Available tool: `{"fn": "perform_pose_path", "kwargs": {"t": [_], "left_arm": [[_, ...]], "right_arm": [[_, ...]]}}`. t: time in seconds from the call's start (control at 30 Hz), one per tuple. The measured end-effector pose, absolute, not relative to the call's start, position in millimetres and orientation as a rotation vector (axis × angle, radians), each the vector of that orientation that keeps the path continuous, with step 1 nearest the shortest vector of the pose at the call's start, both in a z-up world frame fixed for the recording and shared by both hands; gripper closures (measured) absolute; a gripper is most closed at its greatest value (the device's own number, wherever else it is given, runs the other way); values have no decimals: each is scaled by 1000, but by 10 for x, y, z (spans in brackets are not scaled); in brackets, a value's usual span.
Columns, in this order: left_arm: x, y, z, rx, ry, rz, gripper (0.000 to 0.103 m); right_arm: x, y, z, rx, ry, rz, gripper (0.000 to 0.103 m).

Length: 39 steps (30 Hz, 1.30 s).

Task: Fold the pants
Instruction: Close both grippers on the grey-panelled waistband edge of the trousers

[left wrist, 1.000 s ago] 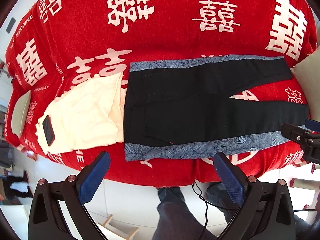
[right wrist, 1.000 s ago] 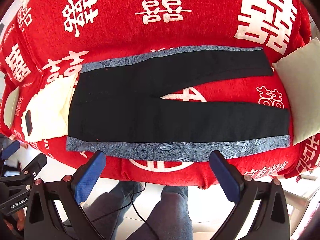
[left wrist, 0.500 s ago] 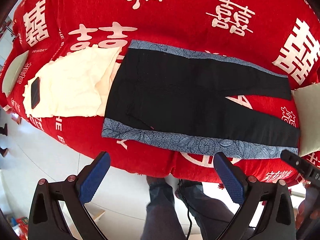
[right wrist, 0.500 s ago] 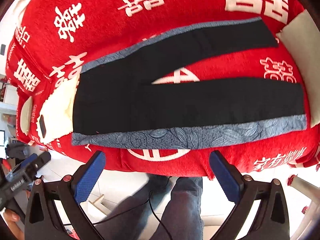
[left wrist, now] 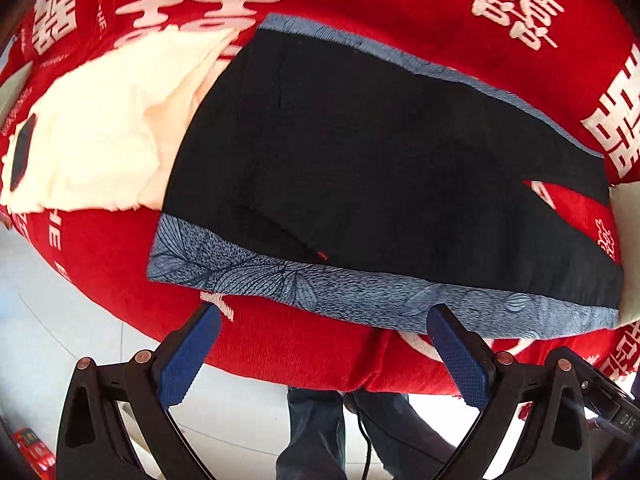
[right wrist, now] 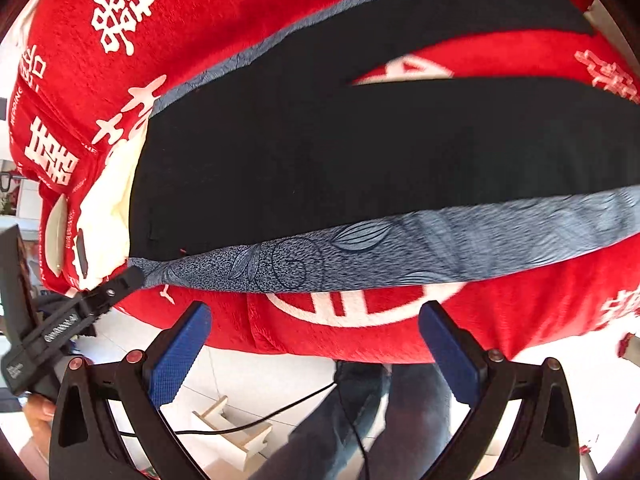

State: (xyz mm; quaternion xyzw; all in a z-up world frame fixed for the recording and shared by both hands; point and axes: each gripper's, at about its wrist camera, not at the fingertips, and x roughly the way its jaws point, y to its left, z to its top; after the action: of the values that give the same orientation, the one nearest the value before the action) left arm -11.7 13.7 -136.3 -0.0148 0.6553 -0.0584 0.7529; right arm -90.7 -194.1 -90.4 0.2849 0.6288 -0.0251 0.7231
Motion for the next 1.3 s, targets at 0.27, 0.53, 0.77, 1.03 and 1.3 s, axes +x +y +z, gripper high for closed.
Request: {"fn": "perform_pose_path", "kwargs": {"t": [0.27, 0.53, 0.77, 1.03, 1.3], "left_arm": [[-152, 176, -1697, -82, 1448, -112, 0], [-90, 170, -1712, -171, 1433, -158, 0], [-88, 266, -1780, -281, 1427, -215, 0], [-134, 320, -1901, -293, 1457, -248, 5], [-169, 389, -2089, -376, 1507, -245, 5]], "right_arm": [[-927, -1941, -1264, 725, 1383, -42, 0], [-974, -2125, -1362, 951, 1310, 6, 0], [-957, -2199, -1526, 1092, 1273, 64, 1], [-1182, -2143, -1815, 1207, 1303, 57, 29], [-1111, -2155, -2041, 1411, 1140, 112, 30]]}}
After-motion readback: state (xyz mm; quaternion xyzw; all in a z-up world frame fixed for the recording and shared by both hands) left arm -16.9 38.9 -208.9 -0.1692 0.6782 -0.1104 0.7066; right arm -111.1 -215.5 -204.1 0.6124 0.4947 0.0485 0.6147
